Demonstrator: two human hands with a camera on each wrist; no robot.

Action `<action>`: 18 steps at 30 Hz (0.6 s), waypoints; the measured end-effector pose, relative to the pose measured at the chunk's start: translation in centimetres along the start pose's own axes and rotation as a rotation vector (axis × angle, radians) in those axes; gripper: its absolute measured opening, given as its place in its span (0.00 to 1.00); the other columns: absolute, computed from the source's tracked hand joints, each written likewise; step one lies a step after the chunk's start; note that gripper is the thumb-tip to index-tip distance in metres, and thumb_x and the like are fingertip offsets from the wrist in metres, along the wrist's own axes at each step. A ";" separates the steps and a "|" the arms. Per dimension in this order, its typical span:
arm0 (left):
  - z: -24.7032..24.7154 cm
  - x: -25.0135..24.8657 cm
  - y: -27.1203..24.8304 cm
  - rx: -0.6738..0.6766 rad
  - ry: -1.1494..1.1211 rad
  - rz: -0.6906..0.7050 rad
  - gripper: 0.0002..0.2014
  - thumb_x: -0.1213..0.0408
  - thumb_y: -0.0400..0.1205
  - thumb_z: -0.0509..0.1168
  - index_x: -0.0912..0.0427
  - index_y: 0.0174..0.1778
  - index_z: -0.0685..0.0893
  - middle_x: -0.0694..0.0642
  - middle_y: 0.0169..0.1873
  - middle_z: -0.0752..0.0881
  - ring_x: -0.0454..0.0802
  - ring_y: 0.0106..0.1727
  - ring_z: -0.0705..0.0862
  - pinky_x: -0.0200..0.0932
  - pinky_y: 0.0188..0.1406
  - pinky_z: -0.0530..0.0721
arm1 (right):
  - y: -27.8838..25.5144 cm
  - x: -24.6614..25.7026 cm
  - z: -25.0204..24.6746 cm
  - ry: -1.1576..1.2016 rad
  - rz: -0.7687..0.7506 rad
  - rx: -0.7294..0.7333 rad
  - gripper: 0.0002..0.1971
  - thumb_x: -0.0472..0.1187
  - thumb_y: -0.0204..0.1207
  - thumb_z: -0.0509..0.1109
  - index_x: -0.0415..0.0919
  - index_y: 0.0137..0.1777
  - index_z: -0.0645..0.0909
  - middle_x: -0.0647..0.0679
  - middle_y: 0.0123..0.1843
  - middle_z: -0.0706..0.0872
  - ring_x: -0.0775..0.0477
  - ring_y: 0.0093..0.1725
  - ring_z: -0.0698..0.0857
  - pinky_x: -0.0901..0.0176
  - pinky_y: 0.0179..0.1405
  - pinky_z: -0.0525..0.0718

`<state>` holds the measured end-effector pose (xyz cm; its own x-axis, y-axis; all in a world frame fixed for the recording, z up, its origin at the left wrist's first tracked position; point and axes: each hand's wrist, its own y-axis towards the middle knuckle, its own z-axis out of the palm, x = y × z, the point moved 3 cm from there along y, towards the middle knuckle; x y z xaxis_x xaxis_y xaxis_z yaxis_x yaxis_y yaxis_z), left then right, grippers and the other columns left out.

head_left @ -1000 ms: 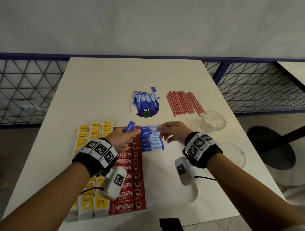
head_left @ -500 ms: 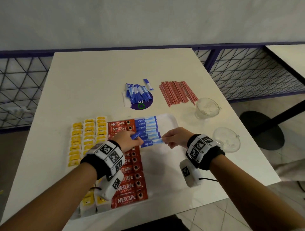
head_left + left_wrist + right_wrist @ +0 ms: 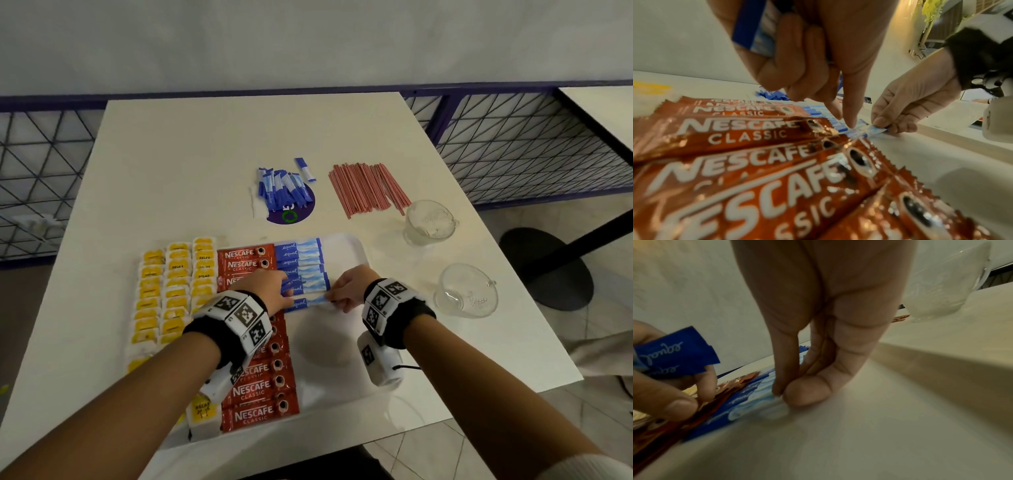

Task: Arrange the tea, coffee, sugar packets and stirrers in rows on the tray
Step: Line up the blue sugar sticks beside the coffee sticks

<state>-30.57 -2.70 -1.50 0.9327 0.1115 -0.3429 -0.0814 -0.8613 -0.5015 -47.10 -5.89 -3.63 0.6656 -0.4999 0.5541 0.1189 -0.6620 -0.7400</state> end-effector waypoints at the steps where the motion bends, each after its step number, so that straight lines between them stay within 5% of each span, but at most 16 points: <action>1: 0.0 -0.2 0.1 0.012 0.016 0.003 0.14 0.54 0.80 0.65 0.58 0.56 0.80 0.52 0.56 0.84 0.49 0.54 0.82 0.38 0.47 0.75 | 0.1 0.1 -0.1 -0.012 0.003 0.000 0.11 0.33 0.72 0.74 0.37 0.31 0.77 0.51 0.13 0.79 0.56 0.15 0.78 0.65 0.27 0.83; 9: 0.6 -0.7 0.8 0.042 0.156 -0.037 0.15 0.50 0.80 0.64 0.55 0.57 0.77 0.53 0.52 0.83 0.51 0.52 0.83 0.43 0.51 0.80 | 0.6 0.2 -0.3 -0.006 0.024 0.032 0.11 0.32 0.72 0.74 0.36 0.31 0.76 0.51 0.11 0.78 0.58 0.11 0.76 0.66 0.20 0.81; 18: 0.7 -0.5 1.1 0.061 0.142 -0.070 0.16 0.49 0.78 0.66 0.54 0.56 0.78 0.53 0.53 0.83 0.52 0.52 0.83 0.45 0.54 0.81 | 1.1 0.3 -0.5 -0.050 0.016 0.051 0.13 0.35 0.73 0.73 0.37 0.31 0.75 0.43 0.28 0.79 0.58 0.11 0.76 0.67 0.18 0.81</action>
<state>-31.42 -3.37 -2.46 0.9767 0.0959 -0.1920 -0.0311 -0.8218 -0.5689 -47.13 -7.07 -4.08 0.7035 -0.4807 0.5234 0.1443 -0.6245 -0.7676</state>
